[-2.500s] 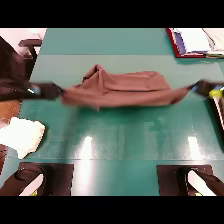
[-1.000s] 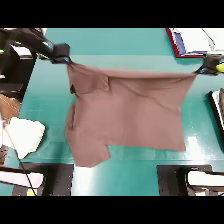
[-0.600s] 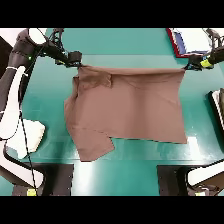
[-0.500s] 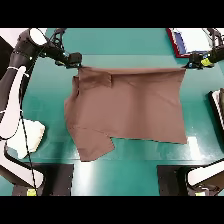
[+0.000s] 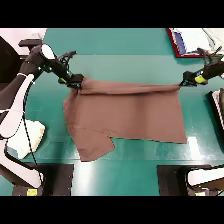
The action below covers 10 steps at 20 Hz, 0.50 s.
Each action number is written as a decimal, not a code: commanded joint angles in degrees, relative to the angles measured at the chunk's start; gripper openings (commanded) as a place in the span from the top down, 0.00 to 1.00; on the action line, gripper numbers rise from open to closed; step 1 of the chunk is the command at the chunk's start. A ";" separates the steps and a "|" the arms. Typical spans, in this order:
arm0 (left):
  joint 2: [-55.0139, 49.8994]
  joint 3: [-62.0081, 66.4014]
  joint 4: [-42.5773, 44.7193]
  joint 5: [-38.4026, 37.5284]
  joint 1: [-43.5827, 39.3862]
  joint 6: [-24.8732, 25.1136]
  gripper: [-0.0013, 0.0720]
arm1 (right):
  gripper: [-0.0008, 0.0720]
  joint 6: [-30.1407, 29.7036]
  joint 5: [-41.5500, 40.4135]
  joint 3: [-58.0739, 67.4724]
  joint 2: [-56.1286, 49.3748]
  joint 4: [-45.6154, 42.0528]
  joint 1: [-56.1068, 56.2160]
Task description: Fold the shirts.
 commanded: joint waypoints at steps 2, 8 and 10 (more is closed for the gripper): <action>0.07 -4.24 0.13 -0.13 0.02 -0.68 0.94 | 0.93 0.15 -2.54 -8.04 2.32 -0.04 0.68; 4.04 -4.37 3.10 -4.94 0.02 -1.84 0.30 | 0.46 0.07 0.92 -8.09 7.37 -0.15 -1.11; 10.47 -8.02 6.67 -4.17 0.02 -2.82 0.30 | 0.46 0.07 2.84 -9.53 12.48 -0.09 -2.97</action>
